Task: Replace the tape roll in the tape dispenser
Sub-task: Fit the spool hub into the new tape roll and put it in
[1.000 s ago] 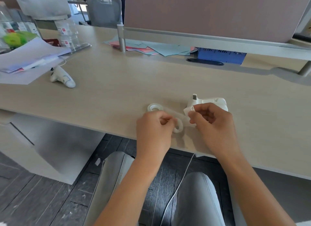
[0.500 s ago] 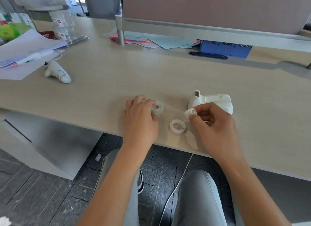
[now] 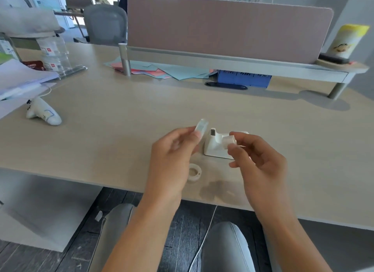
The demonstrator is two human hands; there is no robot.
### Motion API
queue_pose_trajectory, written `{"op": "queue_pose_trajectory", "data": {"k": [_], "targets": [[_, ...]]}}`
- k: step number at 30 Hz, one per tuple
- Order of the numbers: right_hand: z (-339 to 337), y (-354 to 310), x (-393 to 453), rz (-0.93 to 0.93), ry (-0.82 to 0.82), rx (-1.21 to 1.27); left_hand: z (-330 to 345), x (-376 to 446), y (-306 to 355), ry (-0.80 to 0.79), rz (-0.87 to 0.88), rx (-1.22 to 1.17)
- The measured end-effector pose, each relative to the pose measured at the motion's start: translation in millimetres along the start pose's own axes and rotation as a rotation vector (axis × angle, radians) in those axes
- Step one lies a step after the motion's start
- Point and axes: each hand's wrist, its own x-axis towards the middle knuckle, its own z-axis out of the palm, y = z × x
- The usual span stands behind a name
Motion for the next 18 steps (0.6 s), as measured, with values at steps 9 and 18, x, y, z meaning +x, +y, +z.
{"op": "queue_pose_trajectory", "data": {"k": [9,18], "targets": [[-33,-22,-3,-0.253,0.059,-0.141,49,-22,5,-0.217,-0.185,-0.41],[-42,-27,-6,-0.295,0.009,-0.079,65,-33,3,-0.221,-0.124,-0.436]]}}
